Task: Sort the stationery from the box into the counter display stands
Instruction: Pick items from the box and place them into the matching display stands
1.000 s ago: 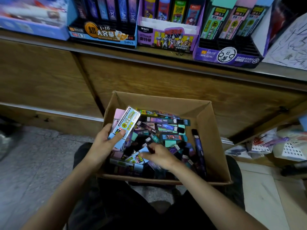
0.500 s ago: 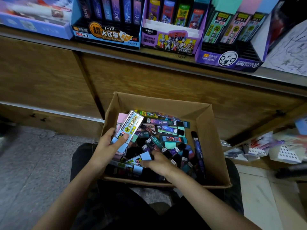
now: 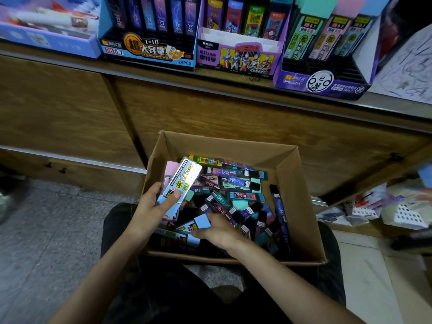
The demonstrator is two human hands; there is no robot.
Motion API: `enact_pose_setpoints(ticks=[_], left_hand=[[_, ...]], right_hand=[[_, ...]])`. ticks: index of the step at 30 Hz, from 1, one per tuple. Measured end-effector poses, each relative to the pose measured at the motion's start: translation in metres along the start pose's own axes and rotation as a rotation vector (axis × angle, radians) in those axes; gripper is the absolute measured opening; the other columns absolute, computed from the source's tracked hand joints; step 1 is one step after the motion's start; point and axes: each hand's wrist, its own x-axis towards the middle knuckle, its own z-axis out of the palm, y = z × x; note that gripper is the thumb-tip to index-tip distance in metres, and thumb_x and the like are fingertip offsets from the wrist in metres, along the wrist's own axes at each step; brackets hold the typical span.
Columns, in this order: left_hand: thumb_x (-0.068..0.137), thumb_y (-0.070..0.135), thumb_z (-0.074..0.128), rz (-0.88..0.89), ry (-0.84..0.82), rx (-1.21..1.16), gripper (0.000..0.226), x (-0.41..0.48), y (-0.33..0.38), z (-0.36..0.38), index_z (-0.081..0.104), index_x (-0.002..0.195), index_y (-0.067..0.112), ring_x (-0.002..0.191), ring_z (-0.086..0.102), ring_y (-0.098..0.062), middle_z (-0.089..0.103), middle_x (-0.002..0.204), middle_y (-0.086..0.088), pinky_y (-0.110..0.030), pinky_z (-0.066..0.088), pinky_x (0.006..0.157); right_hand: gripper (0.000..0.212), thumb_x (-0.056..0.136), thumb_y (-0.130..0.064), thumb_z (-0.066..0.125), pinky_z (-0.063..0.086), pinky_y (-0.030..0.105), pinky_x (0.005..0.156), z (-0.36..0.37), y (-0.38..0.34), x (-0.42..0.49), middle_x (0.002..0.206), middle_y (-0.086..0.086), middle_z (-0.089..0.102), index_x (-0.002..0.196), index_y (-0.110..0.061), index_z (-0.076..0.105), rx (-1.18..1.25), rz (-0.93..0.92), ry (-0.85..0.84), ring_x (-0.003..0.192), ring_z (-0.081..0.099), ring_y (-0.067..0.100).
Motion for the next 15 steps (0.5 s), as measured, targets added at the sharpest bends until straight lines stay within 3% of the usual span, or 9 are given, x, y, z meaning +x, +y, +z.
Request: enact_pose_setpoints(ticks=[6, 9, 13, 15], left_hand=[[0.089, 0.018, 0.061, 0.015, 0.026, 0.044, 0.02, 0.001, 0.003, 0.003, 0.056, 0.105, 0.006, 0.083, 0.07, -0.016, 0.071, 0.098, -0.004, -0.029, 0.058, 0.068], [0.089, 0.013, 0.062, 0.019, 0.031, 0.04, 0.016, 0.005, 0.005, 0.005, 0.058, 0.103, 0.007, 0.086, 0.068, -0.017, 0.071, 0.099, -0.004, -0.032, 0.056, 0.073], [0.087, 0.002, 0.062, 0.009, -0.02, 0.076, 0.014, 0.013, 0.009, 0.013, 0.058, 0.099, 0.007, 0.081, 0.064, -0.009, 0.069, 0.096, -0.003, -0.018, 0.051, 0.071], [0.086, -0.002, 0.062, -0.027, -0.068, 0.062, 0.02, 0.018, 0.011, 0.019, 0.057, 0.103, 0.005, 0.088, 0.064, -0.016, 0.068, 0.102, -0.01, -0.019, 0.051, 0.073]], right_hand=[[0.015, 0.088, -0.014, 0.065, 0.052, 0.024, 0.071, -0.016, -0.003, -0.004, 0.098, 0.007, 0.069, 0.102, -0.011, 0.062, 0.197, -0.046, 0.099, 0.082, 0.066, 0.016], [0.009, 0.089, -0.012, 0.064, 0.053, 0.022, 0.067, -0.034, -0.001, -0.009, 0.089, -0.002, 0.069, 0.096, -0.017, 0.061, 0.247, -0.091, 0.111, 0.074, 0.069, 0.01], [0.008, 0.088, -0.01, 0.063, 0.049, 0.021, 0.063, -0.072, -0.007, -0.022, 0.079, -0.005, 0.063, 0.092, -0.016, 0.061, 0.188, -0.206, 0.16, 0.068, 0.061, 0.004], [0.01, 0.086, -0.011, 0.066, 0.046, 0.023, 0.066, -0.092, -0.014, -0.031, 0.079, -0.006, 0.064, 0.092, -0.018, 0.064, 0.14, -0.271, 0.16, 0.072, 0.059, 0.006]])
